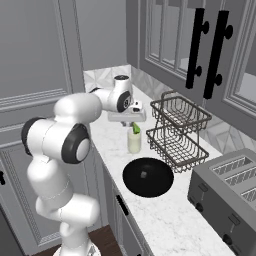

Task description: Grab a lemon wedge from the fridge and one ice cube from the ice bowl, and put them in the glass of lemonade.

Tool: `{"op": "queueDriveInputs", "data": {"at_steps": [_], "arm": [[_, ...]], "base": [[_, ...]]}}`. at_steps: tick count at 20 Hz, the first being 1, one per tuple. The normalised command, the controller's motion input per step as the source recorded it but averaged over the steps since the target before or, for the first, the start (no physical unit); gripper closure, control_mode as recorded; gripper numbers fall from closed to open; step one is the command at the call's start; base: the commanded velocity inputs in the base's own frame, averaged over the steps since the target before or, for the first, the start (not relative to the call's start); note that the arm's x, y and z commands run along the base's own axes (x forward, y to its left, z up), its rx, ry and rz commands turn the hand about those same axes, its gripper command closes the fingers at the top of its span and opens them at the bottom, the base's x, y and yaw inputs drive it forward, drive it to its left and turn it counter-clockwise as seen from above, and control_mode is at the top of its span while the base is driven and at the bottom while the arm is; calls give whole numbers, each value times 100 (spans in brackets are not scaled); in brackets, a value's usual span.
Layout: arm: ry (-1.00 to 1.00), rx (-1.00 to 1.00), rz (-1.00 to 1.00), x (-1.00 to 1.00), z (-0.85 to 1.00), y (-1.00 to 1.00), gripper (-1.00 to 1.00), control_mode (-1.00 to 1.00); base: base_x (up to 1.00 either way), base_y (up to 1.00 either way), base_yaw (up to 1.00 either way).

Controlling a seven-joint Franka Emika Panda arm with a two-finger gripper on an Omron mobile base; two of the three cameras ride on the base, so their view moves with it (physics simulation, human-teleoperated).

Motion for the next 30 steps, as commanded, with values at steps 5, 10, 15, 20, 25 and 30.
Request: {"op": "queueDriveInputs", "data": {"at_steps": [5, 10, 15, 20, 25, 30], "arm": [[0, 0, 0, 19, -3, -9, 100, -100], [0, 0, 0, 2, -9, -1, 100, -100], [0, 0, 0, 14, -3, 0, 100, -100], [0, 0, 0, 7, -21, 0, 100, -100], [0, 0, 0, 0, -13, 0, 100, -100], [0, 0, 0, 0, -2, 0, 100, -100]], "base": [[0, 0, 0], [0, 0, 0], [0, 0, 0], [0, 0, 0], [0, 0, 0], [0, 0, 0]]}}
